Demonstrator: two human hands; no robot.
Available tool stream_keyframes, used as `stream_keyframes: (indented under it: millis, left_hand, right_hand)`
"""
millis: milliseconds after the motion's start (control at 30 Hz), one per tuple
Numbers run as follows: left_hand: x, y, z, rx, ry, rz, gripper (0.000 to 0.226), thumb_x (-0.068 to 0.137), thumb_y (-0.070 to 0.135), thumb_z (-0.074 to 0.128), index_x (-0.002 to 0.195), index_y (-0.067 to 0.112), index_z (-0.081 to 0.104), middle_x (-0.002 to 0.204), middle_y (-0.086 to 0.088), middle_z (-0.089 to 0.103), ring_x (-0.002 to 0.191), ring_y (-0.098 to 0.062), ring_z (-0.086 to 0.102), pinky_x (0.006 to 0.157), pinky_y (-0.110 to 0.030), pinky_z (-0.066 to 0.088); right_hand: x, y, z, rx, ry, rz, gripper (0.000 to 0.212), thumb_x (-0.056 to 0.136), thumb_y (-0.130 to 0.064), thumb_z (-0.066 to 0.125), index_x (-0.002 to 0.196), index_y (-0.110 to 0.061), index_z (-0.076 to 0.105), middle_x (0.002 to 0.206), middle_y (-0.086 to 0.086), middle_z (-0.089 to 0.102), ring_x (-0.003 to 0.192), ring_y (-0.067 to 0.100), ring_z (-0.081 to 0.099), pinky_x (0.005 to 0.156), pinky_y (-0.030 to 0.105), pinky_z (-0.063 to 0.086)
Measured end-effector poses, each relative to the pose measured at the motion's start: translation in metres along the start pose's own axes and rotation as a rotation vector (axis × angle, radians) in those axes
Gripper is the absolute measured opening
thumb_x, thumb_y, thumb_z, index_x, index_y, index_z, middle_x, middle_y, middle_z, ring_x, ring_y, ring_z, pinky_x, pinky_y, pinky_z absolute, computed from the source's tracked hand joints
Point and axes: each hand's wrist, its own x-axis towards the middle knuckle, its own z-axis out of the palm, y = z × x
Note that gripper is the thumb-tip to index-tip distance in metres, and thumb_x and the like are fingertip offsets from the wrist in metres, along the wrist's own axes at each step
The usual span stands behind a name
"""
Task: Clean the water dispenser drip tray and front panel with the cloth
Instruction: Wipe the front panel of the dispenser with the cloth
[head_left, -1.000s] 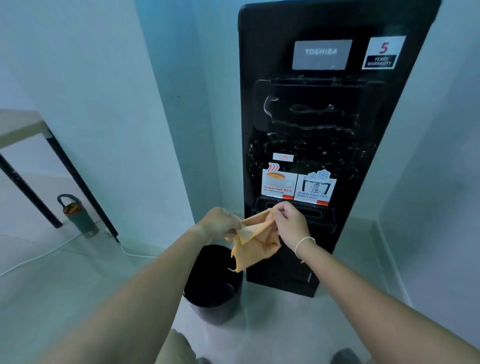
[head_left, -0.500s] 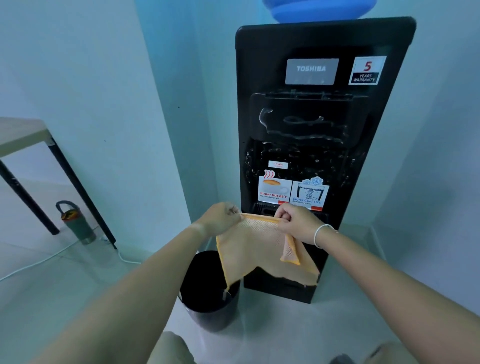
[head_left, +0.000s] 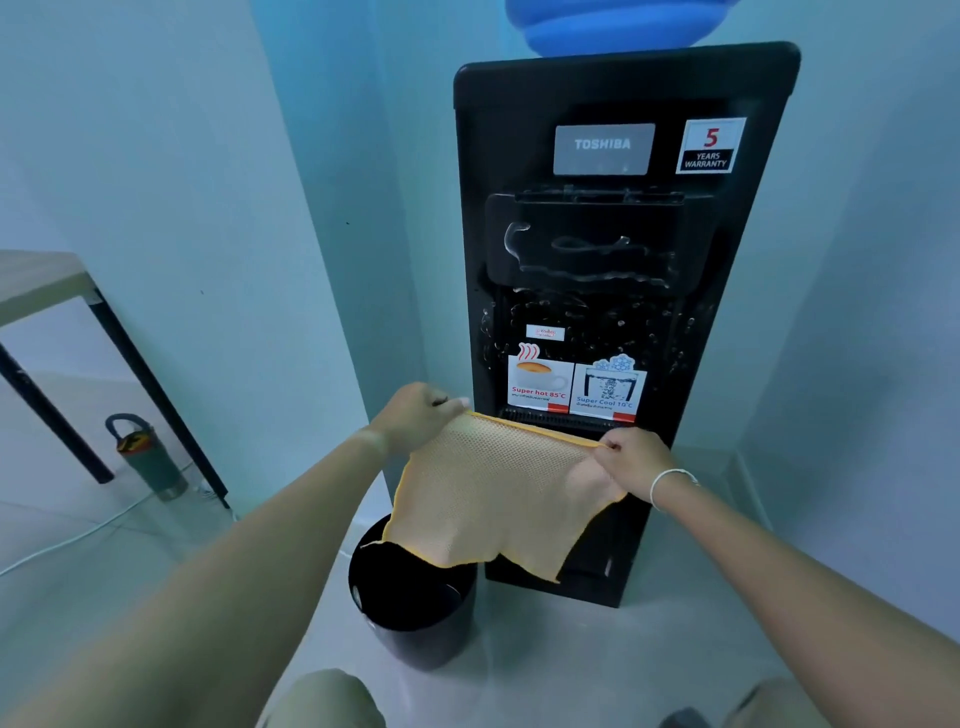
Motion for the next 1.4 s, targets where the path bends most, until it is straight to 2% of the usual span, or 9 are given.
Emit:
stream_keyframes:
  millis: [200,367,500,600,733,933,1067,1167,1400]
  left_hand:
    - [0.005,0.020,0.024,-0.396,0.129,-0.319,0.053,0.094,0.031,0.052,0.051,0.016,0.025,0.043,0.000,0.026,0.044,-0.018,0.026,0.040,-0.018,0.028]
    - [0.001,0.039,0.042,-0.724,-0.098,-0.358,0.024,0.093,0.024,0.056,0.074,0.009,0.058,0.066,-0.007,0.054,0.059,-0.017,0.051,0.061,-0.028,0.050]
    - [-0.005,0.044,0.040,-0.795,-0.228,-0.288,0.019,0.094,0.014,0.051,0.080,0.010,0.063,0.070,-0.004,0.057,0.062,-0.014,0.053,0.056,-0.022,0.048]
    - [-0.008,0.042,0.041,-0.757,-0.334,-0.233,0.014,0.091,0.015,0.054,0.089,0.010,0.067,0.068,0.001,0.065,0.062,-0.010,0.060,0.064,-0.021,0.048]
    - [-0.009,0.041,0.043,-0.751,-0.373,-0.196,0.018,0.088,0.021,0.063,0.097,0.007,0.069,0.076,0.000,0.068,0.069,-0.009,0.063,0.072,-0.022,0.049]
    - [-0.008,0.043,0.039,-0.690,-0.345,-0.210,0.025,0.086,-0.003,0.057,0.109,0.000,0.067,0.083,-0.008,0.067,0.070,-0.014,0.061,0.066,-0.020,0.054]
    - [-0.006,0.042,0.032,-0.658,-0.285,-0.216,0.031,0.085,-0.010,0.046,0.105,0.000,0.068,0.082,-0.010,0.064,0.070,-0.016,0.057,0.067,-0.021,0.054]
    - [-0.006,0.042,0.024,-0.602,-0.226,-0.200,0.031,0.083,-0.007,0.044,0.088,0.009,0.070,0.080,-0.011,0.062,0.071,-0.018,0.054,0.060,-0.021,0.049]
    - [-0.009,0.047,0.011,-0.666,-0.256,-0.177,0.030,0.065,0.006,0.042,0.082,0.009,0.067,0.073,-0.008,0.063,0.067,-0.018,0.058,0.060,-0.023,0.048]
  right_hand:
    - [-0.010,-0.041,0.002,0.594,-0.150,0.295,0.013,0.089,-0.018,0.056,0.089,-0.005,0.057,0.088,0.013,0.062,0.079,0.028,0.061,0.061,0.039,0.054]
    - [-0.019,-0.067,0.007,0.944,-0.346,0.368,0.021,0.095,-0.025,0.047,0.108,-0.009,0.051,0.104,0.012,0.057,0.108,0.032,0.057,0.080,0.042,0.047]
    - [-0.021,-0.070,0.004,1.031,-0.308,0.393,0.032,0.096,-0.024,0.043,0.121,-0.007,0.052,0.095,0.011,0.057,0.098,0.029,0.055,0.084,0.043,0.045]
    - [-0.023,-0.070,0.003,1.017,-0.298,0.373,0.038,0.099,-0.026,0.035,0.122,-0.002,0.053,0.092,0.011,0.060,0.115,0.032,0.053,0.099,0.046,0.039]
    - [-0.021,-0.070,0.003,0.979,-0.288,0.374,0.046,0.099,-0.033,0.030,0.123,-0.001,0.053,0.091,0.006,0.060,0.117,0.030,0.052,0.096,0.043,0.041]
    - [-0.017,-0.066,0.000,0.892,-0.378,0.335,0.051,0.099,-0.040,0.025,0.120,-0.005,0.056,0.087,0.001,0.061,0.086,0.018,0.051,0.087,0.037,0.041]
    - [-0.019,-0.058,-0.002,0.785,-0.305,0.283,0.034,0.095,-0.033,0.040,0.104,-0.012,0.066,0.088,-0.002,0.058,0.073,0.014,0.043,0.074,0.030,0.041]
    - [-0.018,-0.039,0.003,0.677,-0.179,0.202,0.017,0.086,-0.021,0.055,0.102,-0.016,0.060,0.106,0.002,0.059,0.082,0.014,0.047,0.076,0.029,0.042]
    - [-0.030,0.005,0.047,0.569,-0.401,0.179,0.064,0.085,-0.014,0.056,0.143,-0.024,0.032,0.150,-0.001,0.032,0.136,0.022,0.031,0.103,0.043,0.034]
